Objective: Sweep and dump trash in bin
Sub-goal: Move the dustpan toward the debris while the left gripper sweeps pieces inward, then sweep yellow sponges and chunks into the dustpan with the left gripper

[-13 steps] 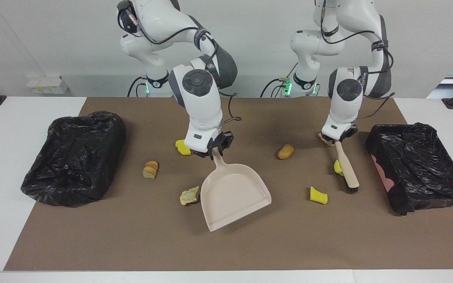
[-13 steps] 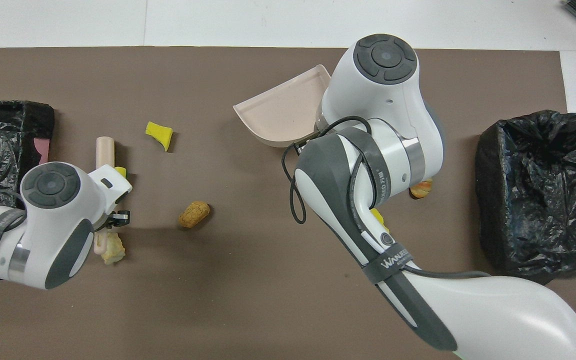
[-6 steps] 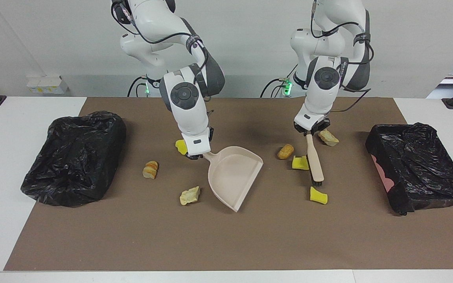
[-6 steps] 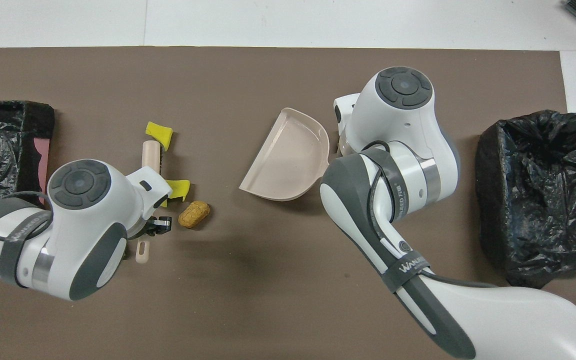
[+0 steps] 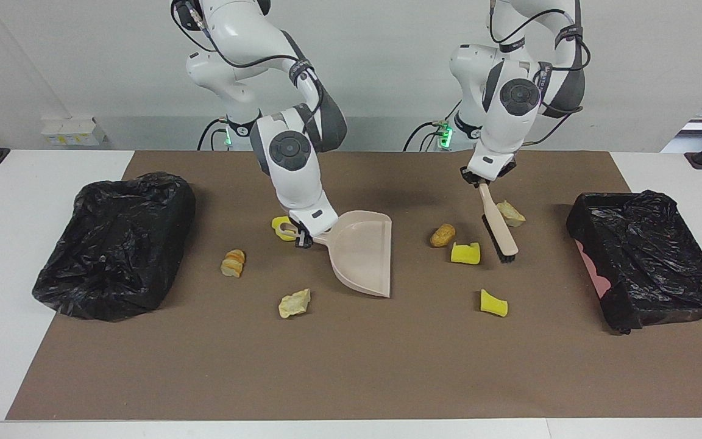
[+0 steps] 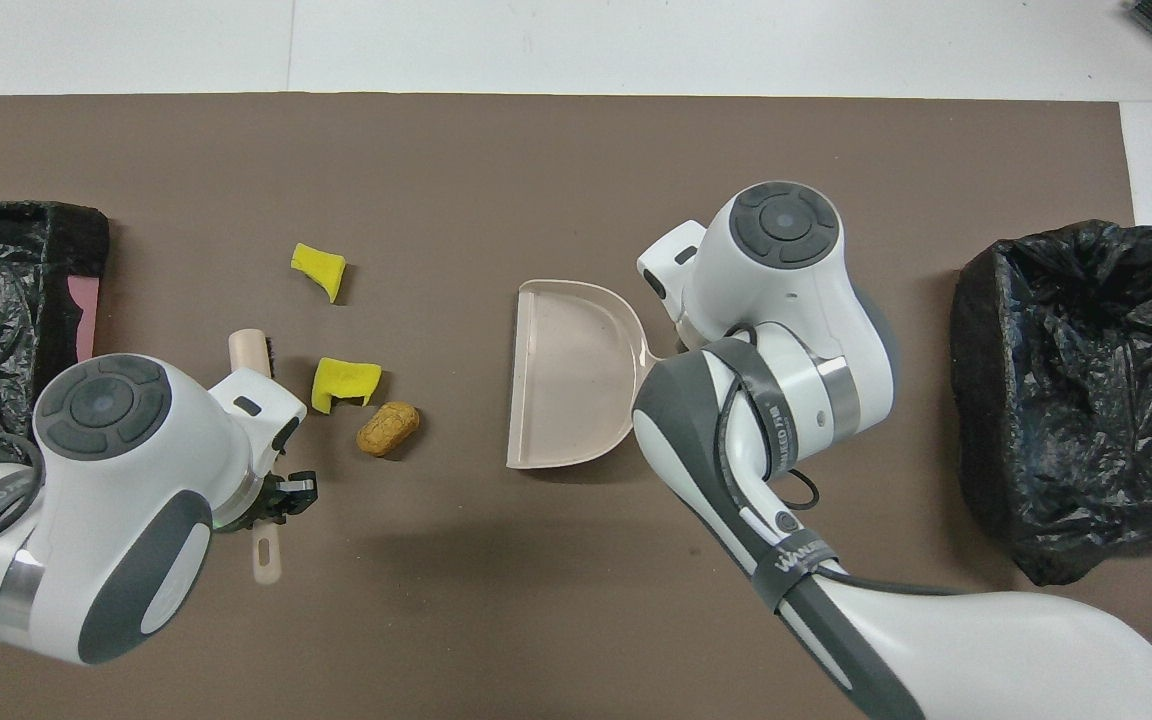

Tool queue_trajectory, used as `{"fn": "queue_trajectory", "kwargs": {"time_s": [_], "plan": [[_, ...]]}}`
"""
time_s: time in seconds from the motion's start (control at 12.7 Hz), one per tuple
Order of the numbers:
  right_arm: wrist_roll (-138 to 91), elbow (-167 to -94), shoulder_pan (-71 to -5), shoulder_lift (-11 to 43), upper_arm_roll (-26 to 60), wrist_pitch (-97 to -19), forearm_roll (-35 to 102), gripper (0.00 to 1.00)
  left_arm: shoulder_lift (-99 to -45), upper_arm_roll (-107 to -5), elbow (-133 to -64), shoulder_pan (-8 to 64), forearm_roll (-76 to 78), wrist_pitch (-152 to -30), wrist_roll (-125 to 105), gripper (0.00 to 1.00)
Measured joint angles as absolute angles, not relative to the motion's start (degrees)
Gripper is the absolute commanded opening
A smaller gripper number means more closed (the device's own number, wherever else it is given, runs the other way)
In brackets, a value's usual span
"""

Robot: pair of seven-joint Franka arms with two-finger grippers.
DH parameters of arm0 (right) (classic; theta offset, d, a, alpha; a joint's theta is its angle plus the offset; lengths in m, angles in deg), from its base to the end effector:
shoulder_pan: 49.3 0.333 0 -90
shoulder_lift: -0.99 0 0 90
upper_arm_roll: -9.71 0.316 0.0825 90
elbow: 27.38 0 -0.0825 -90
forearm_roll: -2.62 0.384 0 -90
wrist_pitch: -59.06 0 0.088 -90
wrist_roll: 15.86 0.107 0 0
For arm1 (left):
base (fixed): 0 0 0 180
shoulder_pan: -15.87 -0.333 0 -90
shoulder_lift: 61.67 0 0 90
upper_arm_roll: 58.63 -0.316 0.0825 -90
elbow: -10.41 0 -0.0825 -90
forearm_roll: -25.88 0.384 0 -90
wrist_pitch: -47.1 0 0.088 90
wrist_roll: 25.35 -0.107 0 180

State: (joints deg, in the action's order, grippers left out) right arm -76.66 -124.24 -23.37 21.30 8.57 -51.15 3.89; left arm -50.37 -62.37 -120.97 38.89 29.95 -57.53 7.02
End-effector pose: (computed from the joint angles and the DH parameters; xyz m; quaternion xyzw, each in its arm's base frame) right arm 0.5806 0.2711 0.3819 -0.7352 -0.6751 0.0556 0.0251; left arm 0.4259 -0.1424 0.4113 -0.9857 -0.0980 0.1094 0.0825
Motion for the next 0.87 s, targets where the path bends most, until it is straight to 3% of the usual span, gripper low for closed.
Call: {"fn": "queue_trajectory", "kwargs": {"time_s": [0.55,0.87], "plan": [[-77.62,-125.65,-20.18,22.26,8.52,-55.73,1.2,0.0,-47.56,-63.47,-123.48,38.51,32.47,-50.2,18.78,0.0],[-77.84,-126.19,-19.62,22.3,8.57,-56.19,1.2,0.0,-42.77,-63.43,-129.92,37.16,32.6,-48.58,20.63,0.0]]}}
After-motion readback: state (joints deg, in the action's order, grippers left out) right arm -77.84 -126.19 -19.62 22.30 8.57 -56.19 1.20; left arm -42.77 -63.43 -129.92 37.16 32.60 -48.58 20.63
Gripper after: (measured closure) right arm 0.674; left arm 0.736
